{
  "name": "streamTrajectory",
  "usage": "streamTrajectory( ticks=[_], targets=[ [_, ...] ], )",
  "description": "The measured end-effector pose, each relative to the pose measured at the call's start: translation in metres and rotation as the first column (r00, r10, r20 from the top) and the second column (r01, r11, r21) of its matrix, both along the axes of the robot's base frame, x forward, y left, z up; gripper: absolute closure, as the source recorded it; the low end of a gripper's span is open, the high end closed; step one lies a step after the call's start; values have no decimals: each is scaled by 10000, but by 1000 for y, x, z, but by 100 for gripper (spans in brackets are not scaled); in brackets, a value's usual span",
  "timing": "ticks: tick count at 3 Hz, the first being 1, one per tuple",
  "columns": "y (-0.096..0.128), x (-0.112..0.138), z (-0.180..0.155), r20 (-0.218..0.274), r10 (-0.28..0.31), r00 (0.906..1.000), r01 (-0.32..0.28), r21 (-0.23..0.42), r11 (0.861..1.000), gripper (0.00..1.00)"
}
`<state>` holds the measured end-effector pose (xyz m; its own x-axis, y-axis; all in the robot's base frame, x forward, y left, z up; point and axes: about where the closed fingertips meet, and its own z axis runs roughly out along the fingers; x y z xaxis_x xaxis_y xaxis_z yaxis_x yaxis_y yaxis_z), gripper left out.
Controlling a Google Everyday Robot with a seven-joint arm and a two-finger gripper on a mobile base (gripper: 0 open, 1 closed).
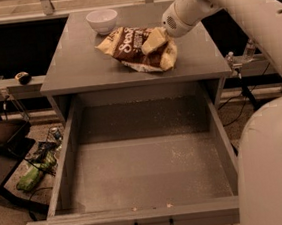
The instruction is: Pick brown chip bag from top drawer and place on counter
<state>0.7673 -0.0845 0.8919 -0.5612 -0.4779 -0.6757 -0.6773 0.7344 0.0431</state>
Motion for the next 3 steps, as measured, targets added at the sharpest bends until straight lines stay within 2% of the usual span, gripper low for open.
streamTrajectory(
  ticks=[1,2,3],
  targets=[
    [-2,-2,7,89,-44,10000,45,-59,10000,0],
    [-12,-13,50,631,-299,9976,325,-405,9987,0],
    [-49,-39,112,1806,-1645,9697,1759,-487,9832,0]
  ],
)
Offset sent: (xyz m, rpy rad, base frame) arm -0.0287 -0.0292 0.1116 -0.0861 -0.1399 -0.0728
